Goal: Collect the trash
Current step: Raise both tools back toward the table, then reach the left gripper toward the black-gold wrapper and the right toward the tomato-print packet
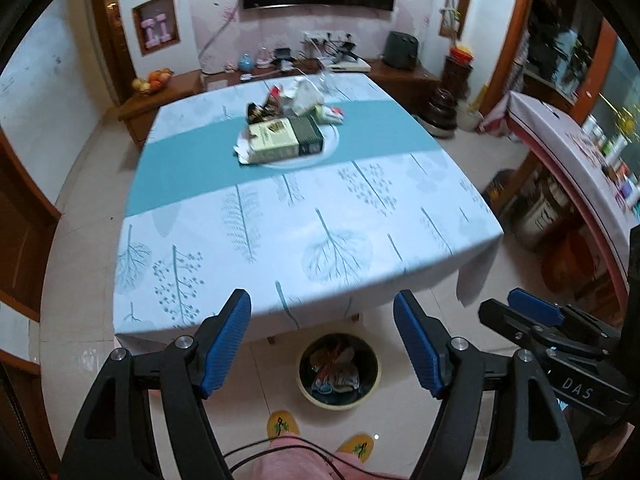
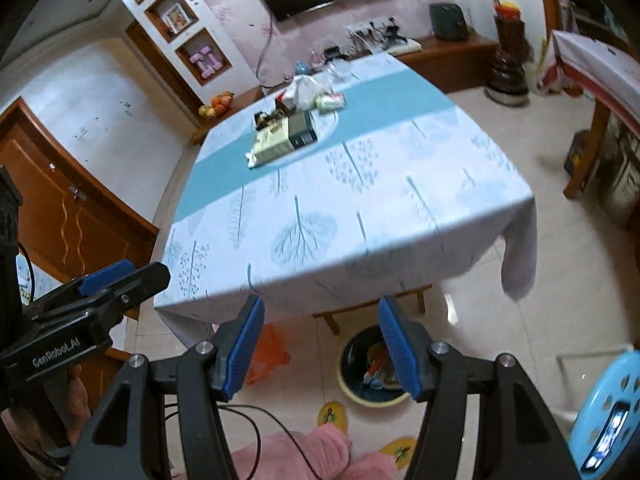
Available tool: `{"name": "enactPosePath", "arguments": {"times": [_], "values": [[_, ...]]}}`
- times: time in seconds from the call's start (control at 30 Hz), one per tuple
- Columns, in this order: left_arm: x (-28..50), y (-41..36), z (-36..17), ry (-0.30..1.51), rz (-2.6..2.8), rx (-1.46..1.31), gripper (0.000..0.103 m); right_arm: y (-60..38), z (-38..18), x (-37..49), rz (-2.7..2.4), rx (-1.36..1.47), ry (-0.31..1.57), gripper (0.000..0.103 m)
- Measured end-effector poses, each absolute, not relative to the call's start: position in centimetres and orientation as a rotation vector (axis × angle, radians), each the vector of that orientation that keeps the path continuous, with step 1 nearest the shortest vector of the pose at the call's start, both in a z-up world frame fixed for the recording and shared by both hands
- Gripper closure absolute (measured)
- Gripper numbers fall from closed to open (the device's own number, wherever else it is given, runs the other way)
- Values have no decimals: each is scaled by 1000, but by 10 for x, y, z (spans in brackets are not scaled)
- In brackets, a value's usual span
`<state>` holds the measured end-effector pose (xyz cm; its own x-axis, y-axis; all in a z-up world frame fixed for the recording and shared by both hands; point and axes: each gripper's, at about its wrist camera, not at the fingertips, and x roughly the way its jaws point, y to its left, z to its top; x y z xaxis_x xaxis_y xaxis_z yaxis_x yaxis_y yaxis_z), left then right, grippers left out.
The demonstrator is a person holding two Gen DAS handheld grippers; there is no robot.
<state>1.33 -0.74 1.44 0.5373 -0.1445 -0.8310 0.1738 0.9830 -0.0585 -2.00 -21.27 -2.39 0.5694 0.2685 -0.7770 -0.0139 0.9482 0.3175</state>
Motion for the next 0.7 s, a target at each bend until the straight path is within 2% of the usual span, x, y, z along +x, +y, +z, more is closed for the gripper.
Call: {"name": "enactPosePath", "arguments": {"times": [0.4, 0.7], "values": [[80, 11, 32, 964, -138, 24, 29, -224, -3, 36, 175, 293, 920, 43], [214, 34, 31, 963, -182, 24, 28, -220, 10, 119, 106, 291, 909, 43]]}}
